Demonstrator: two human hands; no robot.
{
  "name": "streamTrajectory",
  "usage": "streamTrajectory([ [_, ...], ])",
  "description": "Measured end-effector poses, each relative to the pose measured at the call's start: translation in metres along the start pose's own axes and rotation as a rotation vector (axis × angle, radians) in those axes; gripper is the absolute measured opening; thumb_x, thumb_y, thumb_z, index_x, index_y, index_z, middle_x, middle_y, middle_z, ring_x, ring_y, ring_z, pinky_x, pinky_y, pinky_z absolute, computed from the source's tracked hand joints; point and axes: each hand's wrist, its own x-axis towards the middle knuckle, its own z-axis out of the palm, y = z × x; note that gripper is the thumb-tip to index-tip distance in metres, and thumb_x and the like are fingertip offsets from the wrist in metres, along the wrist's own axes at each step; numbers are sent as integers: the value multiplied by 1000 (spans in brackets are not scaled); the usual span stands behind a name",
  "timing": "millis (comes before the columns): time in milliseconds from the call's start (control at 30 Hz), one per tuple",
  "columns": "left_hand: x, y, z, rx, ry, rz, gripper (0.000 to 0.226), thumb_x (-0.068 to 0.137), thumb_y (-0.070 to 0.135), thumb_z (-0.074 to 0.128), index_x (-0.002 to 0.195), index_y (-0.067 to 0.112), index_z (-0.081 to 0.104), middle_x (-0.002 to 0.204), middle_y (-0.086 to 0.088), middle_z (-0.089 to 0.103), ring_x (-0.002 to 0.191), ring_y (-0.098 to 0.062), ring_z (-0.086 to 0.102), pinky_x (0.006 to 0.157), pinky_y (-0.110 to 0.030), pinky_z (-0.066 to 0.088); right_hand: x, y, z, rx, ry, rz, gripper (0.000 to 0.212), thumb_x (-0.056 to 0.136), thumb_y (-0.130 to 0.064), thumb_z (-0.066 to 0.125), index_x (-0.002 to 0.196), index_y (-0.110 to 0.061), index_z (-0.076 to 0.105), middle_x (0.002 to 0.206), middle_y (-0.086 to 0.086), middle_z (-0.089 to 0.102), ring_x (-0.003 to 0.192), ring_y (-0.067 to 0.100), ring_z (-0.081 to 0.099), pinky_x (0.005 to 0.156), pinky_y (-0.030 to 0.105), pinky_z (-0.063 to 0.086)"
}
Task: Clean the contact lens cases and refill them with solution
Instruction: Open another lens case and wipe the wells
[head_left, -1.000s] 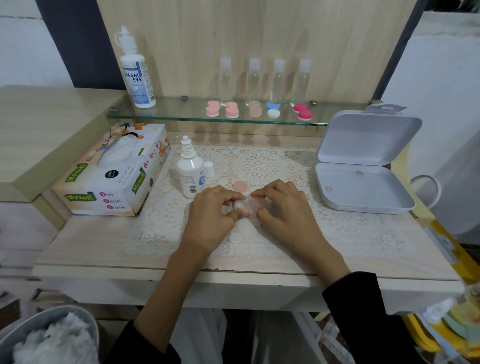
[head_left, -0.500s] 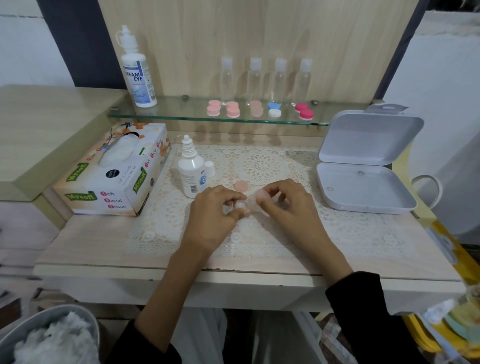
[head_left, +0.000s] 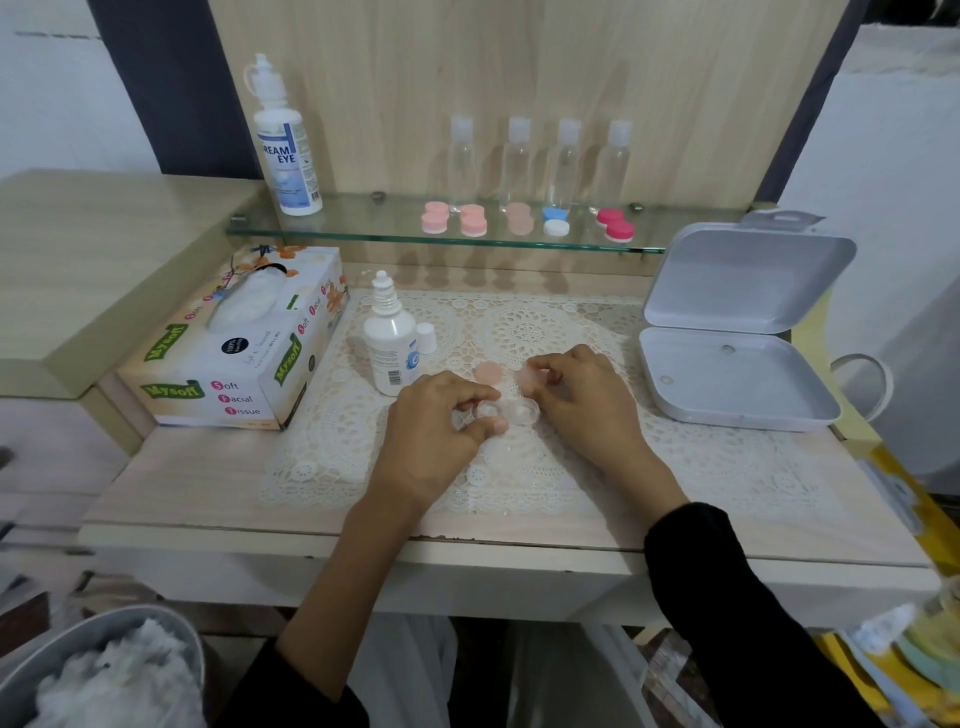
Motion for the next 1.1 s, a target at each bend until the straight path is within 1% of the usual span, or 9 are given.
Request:
streamTrajectory([
  [167,-1,0,-1,4,-1,-1,30,71,24,81,100,20,74,86,5,65,82,-9,58,82,-24,46,-10,3,-5,234,30,-28,34,93,-25,60,128,-24,60,101,-5,60,97,19,50,87,37,42],
  [267,-1,0,-1,17,-1,-2,30,72,25,81,100,21,74,87,5,65,83,-9,57,82,-23,46,-25,1,-10,354,30,-35,38,82,-42,65,118,-30,65,98,-13,57,95,12,48,82,28,40],
  [333,-1,-1,-1,26,-2,3,29,73,25,80,101,20,74,89,5,65,85,-8,57,83,-23,46,-31,0,-10,319,7,-50,41,73,-50,65,111,-33,68,98,-19,54,99,7,44,83,24,37],
  [433,-2,-3,0,56,-12,13,29,75,27,78,103,22,72,94,7,65,90,-8,55,86,-23,44,-32,1,-8,188,-12,-86,42,68,-54,65,105,-35,70,98,-22,51,101,5,39,90,28,35],
  [667,0,-7,4,234,-64,16,53,84,39,66,132,21,53,133,6,51,123,-11,41,100,-19,27,-31,2,-11,220,31,-87,29,74,-36,80,99,-25,72,96,-15,54,100,9,44,88,31,37],
  [800,-2,-6,5,298,-121,-38,62,89,45,56,144,23,37,151,10,33,139,-7,24,110,-28,25,-31,2,-12,209,32,-74,29,74,-33,81,99,-21,72,97,-9,56,98,11,47,90,34,41],
  [900,-2,-6,5,334,-154,-44,64,92,47,51,147,21,31,155,9,25,142,-6,17,112,-28,21,-32,2,-13,222,50,-74,28,73,-31,82,97,-19,73,95,-8,57,95,12,51,83,28,42],
  [1033,-2,-5,5,368,-188,-29,64,95,48,42,150,20,25,158,7,17,145,-6,9,115,-27,15,-35,2,-16,290,74,-56,24,74,-26,81,95,-18,73,92,-11,55,90,5,53,73,7,36],
  [1100,-3,-4,5,378,-194,-19,63,96,48,40,150,20,24,158,6,14,145,-7,6,115,-26,11,-38,2,-19,316,82,-58,24,75,-26,81,95,-17,73,91,-8,56,89,4,53,73,5,35],
])
